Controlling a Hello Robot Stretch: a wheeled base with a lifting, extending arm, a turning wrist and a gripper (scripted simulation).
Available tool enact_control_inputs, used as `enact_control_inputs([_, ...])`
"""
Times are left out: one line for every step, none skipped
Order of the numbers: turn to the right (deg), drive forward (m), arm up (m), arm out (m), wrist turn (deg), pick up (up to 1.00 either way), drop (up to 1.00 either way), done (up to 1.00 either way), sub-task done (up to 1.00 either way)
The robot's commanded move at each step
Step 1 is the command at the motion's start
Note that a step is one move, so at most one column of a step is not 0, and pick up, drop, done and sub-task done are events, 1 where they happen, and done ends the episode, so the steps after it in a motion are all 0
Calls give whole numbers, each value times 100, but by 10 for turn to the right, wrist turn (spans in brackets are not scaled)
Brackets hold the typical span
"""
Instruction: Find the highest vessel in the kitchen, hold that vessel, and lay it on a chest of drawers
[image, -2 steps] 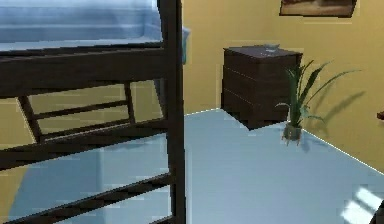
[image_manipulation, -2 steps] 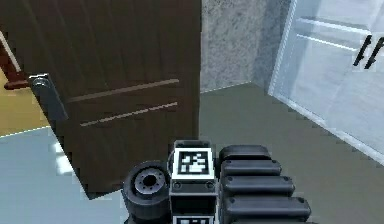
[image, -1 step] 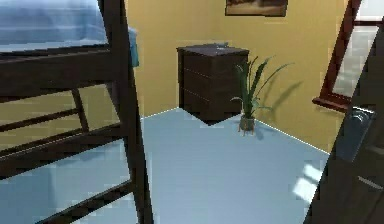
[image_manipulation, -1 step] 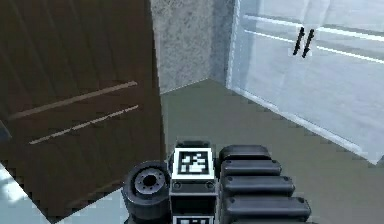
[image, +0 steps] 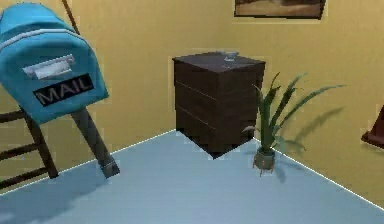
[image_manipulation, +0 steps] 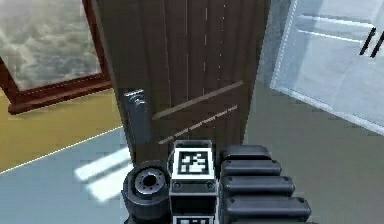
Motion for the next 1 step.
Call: enact_control_inputs([0, 100, 0, 0, 0, 0, 0, 0, 0])
